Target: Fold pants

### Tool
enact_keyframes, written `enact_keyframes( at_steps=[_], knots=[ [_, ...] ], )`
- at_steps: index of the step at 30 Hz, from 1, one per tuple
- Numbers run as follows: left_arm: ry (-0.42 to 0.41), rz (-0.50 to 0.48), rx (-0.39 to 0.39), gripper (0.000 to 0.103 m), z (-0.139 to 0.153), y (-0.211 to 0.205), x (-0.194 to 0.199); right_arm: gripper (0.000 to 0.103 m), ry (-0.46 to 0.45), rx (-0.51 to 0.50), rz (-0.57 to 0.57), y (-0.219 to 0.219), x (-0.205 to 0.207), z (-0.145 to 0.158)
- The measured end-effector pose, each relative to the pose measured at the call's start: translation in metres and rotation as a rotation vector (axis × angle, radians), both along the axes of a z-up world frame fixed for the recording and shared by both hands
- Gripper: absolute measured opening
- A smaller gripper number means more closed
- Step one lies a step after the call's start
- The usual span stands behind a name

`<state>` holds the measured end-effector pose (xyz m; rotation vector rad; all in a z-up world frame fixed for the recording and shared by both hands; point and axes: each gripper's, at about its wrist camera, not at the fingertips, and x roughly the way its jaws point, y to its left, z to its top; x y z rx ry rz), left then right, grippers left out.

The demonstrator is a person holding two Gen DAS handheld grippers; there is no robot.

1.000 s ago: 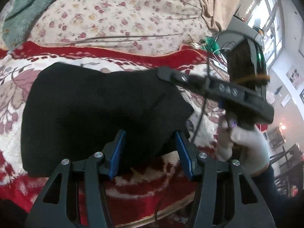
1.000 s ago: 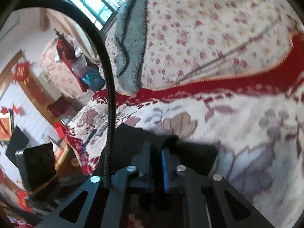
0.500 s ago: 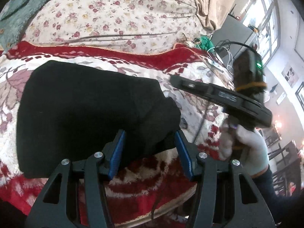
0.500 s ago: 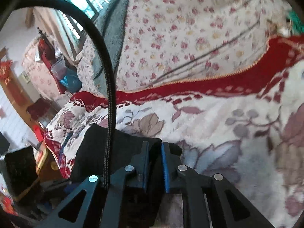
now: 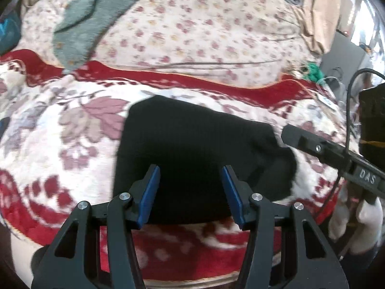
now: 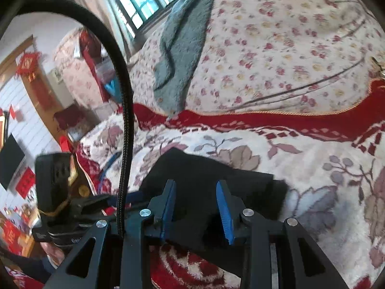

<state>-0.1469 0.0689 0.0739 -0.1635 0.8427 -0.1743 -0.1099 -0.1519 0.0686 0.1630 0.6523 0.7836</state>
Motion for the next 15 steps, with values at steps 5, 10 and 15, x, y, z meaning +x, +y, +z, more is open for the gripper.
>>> enact_keyframes(
  at_steps=[5, 10, 15],
  knots=[
    [0.006, 0.027, 0.012, 0.052, -0.005, 0.01, -0.002, 0.033, 0.02, -0.046, 0.018, 0.018, 0.0, -0.015],
    [0.015, 0.034, 0.004, 0.052, -0.01, 0.012, 0.0, 0.033, 0.035, -0.132, -0.007, 0.016, -0.005, -0.029],
    [0.016, 0.034, 0.0, 0.052, -0.011, 0.012, 0.001, 0.033, 0.063, -0.114, -0.01, -0.001, -0.01, -0.037]
  ],
)
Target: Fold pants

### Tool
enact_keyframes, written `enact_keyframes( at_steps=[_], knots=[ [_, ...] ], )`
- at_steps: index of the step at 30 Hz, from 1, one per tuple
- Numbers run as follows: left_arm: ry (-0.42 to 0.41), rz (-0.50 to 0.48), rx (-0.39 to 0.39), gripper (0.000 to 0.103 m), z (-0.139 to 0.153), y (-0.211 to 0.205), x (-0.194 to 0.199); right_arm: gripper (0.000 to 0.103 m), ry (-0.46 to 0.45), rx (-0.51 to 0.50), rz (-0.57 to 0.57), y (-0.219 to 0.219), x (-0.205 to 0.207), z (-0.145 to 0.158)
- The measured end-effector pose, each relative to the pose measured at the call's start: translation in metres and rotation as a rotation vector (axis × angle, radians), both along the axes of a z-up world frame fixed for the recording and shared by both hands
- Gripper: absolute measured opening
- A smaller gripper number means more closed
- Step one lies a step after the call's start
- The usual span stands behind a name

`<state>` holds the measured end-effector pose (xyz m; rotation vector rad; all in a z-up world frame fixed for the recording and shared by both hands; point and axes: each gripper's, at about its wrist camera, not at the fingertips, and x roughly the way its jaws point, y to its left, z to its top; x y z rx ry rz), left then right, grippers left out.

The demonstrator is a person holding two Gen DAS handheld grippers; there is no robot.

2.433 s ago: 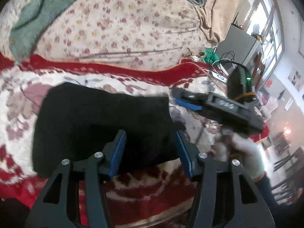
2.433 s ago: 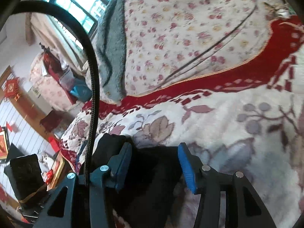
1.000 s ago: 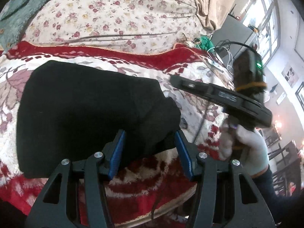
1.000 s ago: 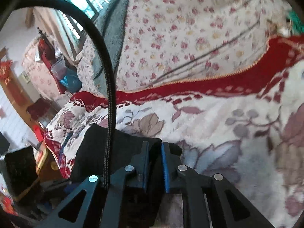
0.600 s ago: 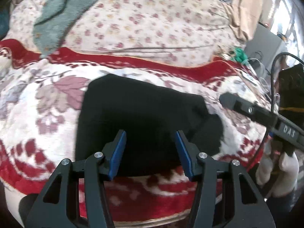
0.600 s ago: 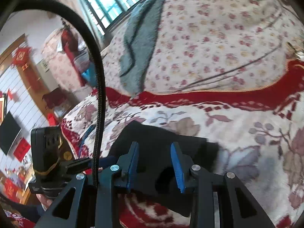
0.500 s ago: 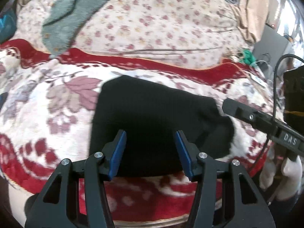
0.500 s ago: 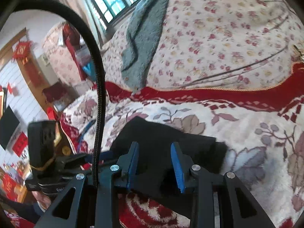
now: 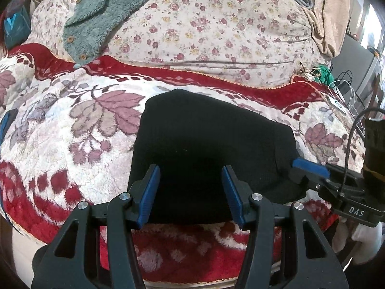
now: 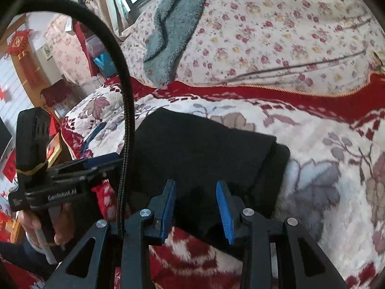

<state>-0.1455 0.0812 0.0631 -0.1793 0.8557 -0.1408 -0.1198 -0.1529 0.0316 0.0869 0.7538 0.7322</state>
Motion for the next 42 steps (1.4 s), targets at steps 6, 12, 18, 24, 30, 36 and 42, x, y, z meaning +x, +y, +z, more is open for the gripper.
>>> enact_keyframes(
  at_steps=[6, 12, 18, 24, 30, 36, 42],
  knots=[
    [0.002, 0.006, -0.022, 0.052, 0.003, 0.005, 0.0, 0.036, -0.006, 0.053, -0.012, -0.008, -0.005, 0.007],
    [-0.004, 0.049, -0.085, 0.056, 0.012, 0.032, 0.004, 0.055, -0.012, 0.097, -0.097, -0.035, -0.004, 0.015],
    [0.046, 0.062, -0.175, 0.062, 0.005, 0.053, 0.017, 0.073, 0.104, 0.199, -0.173, -0.063, 0.013, -0.003],
    [0.078, 0.048, -0.213, 0.063, -0.005, 0.057, 0.034, 0.074, 0.228, 0.332, -0.176, -0.069, 0.03, -0.028],
    [0.13, 0.011, -0.258, 0.065, -0.024, 0.057, 0.054, 0.077, 0.274, 0.382, -0.102, -0.058, 0.042, -0.04],
    [0.163, 0.014, -0.362, 0.086, -0.044, 0.07, 0.065, 0.079, 0.28, 0.365, -0.058, -0.043, 0.048, -0.05],
    [0.119, -0.035, -0.308, 0.101, -0.044, 0.056, 0.065, 0.08, 0.271, 0.388, -0.035, -0.043, 0.053, -0.054]
  ],
)
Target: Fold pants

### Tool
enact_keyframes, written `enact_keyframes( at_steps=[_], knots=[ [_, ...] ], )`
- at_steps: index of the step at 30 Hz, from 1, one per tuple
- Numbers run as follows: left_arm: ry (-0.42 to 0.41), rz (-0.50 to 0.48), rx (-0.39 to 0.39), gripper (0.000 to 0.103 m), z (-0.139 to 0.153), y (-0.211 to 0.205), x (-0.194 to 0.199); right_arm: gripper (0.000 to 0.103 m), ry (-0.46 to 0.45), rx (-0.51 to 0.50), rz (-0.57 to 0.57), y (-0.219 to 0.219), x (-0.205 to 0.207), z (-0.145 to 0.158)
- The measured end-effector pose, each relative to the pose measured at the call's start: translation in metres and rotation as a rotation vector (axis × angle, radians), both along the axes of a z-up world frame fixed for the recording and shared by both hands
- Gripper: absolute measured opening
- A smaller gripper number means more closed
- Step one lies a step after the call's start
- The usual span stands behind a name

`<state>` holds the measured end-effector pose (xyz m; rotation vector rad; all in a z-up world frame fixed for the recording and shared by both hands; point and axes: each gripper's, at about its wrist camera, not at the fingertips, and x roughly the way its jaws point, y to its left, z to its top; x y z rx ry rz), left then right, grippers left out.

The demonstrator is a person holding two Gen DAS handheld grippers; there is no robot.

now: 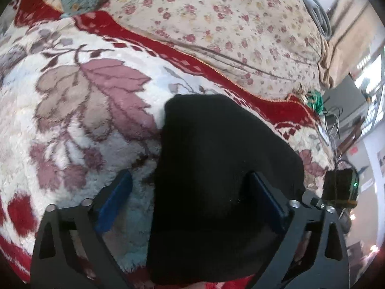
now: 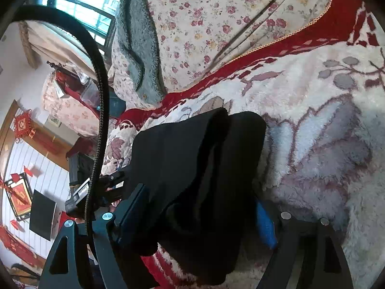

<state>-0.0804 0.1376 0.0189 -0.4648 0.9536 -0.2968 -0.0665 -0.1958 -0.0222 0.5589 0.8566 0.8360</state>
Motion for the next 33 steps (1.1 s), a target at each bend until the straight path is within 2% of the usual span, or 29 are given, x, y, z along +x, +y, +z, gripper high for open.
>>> enact_keyframes(
  at_steps=[3, 7, 8, 9, 11, 12, 17, 20, 25, 33],
  knots=[
    [-0.049, -0.005, 0.058, 0.102, -0.001, -0.009, -0.001, 0.077, -0.029, -0.015, 0.009, 0.001, -0.002, 0.0],
    [-0.035, -0.019, 0.062, 0.102, -0.003, -0.008, 0.002, 0.064, -0.05, -0.01, -0.009, -0.003, -0.003, -0.003],
    [-0.031, -0.023, 0.064, 0.099, -0.003, -0.008, 0.003, 0.06, -0.059, -0.009, -0.015, -0.003, -0.003, -0.004],
    [-0.033, -0.029, 0.065, 0.094, -0.002, -0.009, 0.003, 0.059, -0.067, -0.009, -0.018, -0.003, -0.004, -0.004],
    [-0.055, -0.073, 0.053, 0.067, 0.001, -0.012, 0.0, 0.054, -0.089, -0.019, -0.02, -0.001, -0.008, -0.002],
    [-0.062, -0.074, 0.053, 0.065, 0.003, -0.013, -0.002, 0.053, -0.099, -0.029, -0.019, 0.0, -0.01, 0.0],
    [-0.09, -0.055, 0.009, 0.038, 0.008, -0.006, -0.008, 0.047, -0.129, -0.046, -0.018, 0.002, -0.015, 0.011],
    [-0.112, -0.049, 0.006, 0.034, 0.015, -0.005, -0.013, 0.045, -0.138, -0.037, -0.022, 0.002, -0.016, 0.018],
    [-0.154, -0.029, 0.052, 0.033, 0.032, -0.001, -0.024, 0.044, -0.179, -0.046, -0.004, 0.014, -0.018, 0.04],
    [-0.212, 0.088, 0.13, 0.033, 0.069, 0.046, -0.035, 0.044, -0.213, 0.008, 0.072, 0.063, -0.008, 0.061]
  ],
)
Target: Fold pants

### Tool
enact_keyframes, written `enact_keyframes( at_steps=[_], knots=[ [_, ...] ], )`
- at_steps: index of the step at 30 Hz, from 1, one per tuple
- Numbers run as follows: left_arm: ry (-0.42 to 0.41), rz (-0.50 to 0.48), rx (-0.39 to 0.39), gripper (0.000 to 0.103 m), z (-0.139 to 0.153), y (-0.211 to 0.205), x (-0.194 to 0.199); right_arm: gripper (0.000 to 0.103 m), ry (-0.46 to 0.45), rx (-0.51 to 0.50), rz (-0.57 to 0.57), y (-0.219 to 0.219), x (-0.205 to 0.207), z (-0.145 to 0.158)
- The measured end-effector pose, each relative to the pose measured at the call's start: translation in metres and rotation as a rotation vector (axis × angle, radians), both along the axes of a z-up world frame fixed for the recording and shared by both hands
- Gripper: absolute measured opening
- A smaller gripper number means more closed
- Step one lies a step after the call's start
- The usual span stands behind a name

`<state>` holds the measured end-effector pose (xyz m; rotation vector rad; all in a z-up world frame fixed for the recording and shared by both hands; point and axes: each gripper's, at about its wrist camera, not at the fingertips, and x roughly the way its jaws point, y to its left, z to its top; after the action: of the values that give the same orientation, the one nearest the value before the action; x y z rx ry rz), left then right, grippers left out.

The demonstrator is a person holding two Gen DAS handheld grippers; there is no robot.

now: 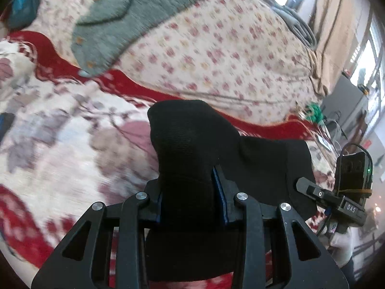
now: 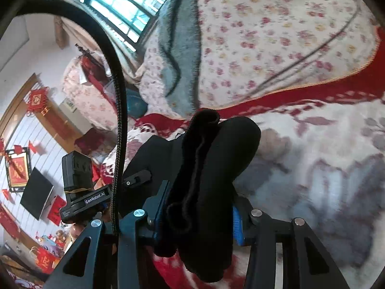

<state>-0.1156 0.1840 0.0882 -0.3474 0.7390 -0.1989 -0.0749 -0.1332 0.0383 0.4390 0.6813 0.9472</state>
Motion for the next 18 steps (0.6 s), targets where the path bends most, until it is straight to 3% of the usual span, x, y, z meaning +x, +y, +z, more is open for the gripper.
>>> enact_keyframes(
  at_steps=[8, 18],
  knots=[
    [-0.041, 0.143, 0.067, 0.033, 0.024, 0.062, -0.01, 0.043, -0.026, 0.018, 0.119, 0.082, 0.013, 0.021],
    [-0.033, 0.258, 0.09, 0.033, 0.022, 0.126, -0.011, 0.044, -0.015, 0.011, 0.211, 0.168, 0.034, 0.022]
  ],
)
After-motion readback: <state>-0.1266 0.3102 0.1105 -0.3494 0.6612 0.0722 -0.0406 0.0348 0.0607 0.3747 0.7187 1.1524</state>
